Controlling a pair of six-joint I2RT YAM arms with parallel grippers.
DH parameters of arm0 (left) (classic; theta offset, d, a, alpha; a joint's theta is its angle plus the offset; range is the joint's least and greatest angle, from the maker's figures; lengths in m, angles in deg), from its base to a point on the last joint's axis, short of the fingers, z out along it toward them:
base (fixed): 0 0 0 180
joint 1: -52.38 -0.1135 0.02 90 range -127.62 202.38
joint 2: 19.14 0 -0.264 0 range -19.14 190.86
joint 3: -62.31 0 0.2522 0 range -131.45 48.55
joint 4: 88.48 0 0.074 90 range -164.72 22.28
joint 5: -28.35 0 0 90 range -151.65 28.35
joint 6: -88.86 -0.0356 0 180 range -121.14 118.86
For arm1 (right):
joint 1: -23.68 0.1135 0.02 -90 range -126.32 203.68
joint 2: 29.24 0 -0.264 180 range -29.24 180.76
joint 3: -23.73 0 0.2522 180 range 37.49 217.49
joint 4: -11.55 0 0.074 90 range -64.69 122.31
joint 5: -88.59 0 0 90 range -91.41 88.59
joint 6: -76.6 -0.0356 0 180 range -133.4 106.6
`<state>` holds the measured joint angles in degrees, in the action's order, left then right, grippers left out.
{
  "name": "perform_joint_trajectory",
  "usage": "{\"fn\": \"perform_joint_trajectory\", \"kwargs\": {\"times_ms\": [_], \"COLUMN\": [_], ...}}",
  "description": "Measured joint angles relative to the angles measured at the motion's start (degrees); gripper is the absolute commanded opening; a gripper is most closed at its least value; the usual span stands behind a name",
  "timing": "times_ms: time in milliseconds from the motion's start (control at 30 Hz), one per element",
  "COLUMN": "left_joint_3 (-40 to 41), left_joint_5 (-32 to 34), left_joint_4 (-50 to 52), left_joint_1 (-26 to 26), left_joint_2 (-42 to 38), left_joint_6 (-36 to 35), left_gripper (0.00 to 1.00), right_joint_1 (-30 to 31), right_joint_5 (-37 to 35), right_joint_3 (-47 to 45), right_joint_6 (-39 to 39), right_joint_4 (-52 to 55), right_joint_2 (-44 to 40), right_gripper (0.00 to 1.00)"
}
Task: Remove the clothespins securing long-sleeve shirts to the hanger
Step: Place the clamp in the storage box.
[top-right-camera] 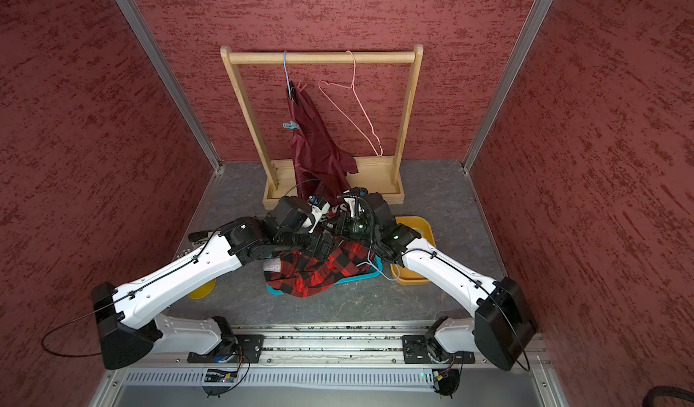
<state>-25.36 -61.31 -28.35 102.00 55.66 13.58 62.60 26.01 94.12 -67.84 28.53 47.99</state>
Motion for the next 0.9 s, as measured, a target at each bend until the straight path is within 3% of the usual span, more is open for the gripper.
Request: {"fn": "perform_joint_trajectory", "kwargs": {"times_ms": [300, 567, 667, 900], "left_joint_3": [0.98, 5.25, 5.79, 4.00], "left_joint_5": [-0.90, -5.40, -5.31, 0.15], "left_joint_4": [2.32, 4.90, 6.64, 7.93], "left_joint_1": [-2.89, -5.16, -3.58, 7.41], "left_joint_2": [-8.68, -13.64, -12.13, -1.86], "left_joint_6": [0.35, 1.25, 0.33, -3.69], "left_gripper": [1.00, 1.00, 1.00, 0.96], "right_joint_1": [-3.54, -14.36, -19.39, -29.53], "right_joint_5": [-1.07, -4.59, -6.91, -11.85], "right_joint_3": [1.42, -1.01, -3.15, -11.85], "right_joint_6": [0.09, 0.66, 0.85, 1.01], "right_joint_4": [0.55, 5.29, 7.76, 13.00], "right_joint_2": [1.05, -4.42, -8.33, -14.27], "right_gripper": [0.05, 0.05, 0.05, 0.06]}}
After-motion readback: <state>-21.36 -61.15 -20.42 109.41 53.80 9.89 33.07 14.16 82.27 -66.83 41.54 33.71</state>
